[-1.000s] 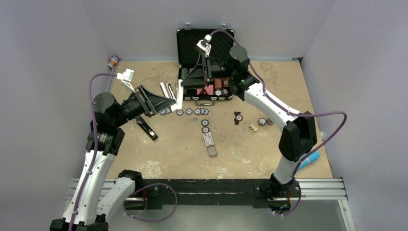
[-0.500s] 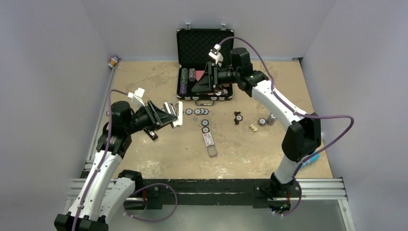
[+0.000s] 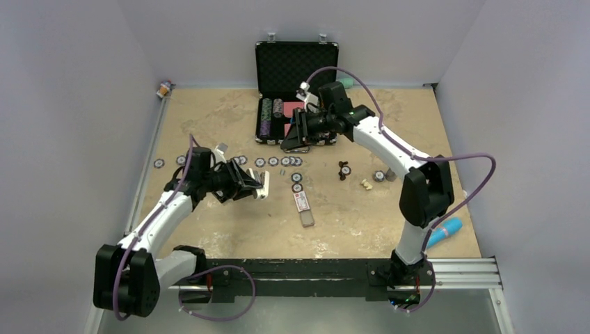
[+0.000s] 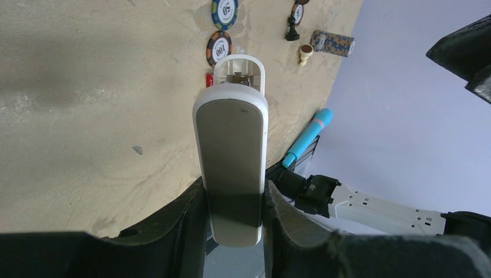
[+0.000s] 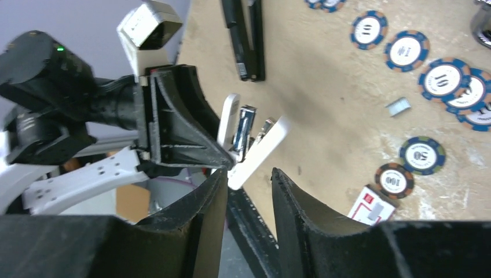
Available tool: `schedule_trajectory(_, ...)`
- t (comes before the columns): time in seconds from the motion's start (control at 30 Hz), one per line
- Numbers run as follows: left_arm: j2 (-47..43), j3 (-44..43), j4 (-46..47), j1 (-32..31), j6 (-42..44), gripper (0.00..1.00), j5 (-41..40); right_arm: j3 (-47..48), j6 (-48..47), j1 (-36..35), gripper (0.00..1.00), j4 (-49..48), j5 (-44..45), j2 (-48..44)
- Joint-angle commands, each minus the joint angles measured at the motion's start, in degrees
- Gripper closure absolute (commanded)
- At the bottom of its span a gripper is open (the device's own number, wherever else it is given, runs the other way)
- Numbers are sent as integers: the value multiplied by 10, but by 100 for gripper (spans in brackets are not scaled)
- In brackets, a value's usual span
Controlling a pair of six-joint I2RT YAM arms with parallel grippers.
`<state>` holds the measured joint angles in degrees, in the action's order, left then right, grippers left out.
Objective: Unload the staples from the stapler
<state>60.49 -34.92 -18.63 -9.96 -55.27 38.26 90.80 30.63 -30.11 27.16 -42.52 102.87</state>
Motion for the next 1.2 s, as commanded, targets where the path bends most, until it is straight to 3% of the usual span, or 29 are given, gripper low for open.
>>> schedule_trajectory(0.0,44,-19,55,-3,25,100,33,49,-39,-18,65,36,56,29)
schedule_trajectory(0.27,126,-44,99,-7,14,100,61,126,-75,-51,73,104,111,106)
schedule_trajectory(0.73,135,-47,108,-19,13,100,61,163,-111,-93,77,118,96,175)
schedule_trajectory(1.17,134,-56,93,-19,23,100,48,54,-157,-98,83,120,143,151)
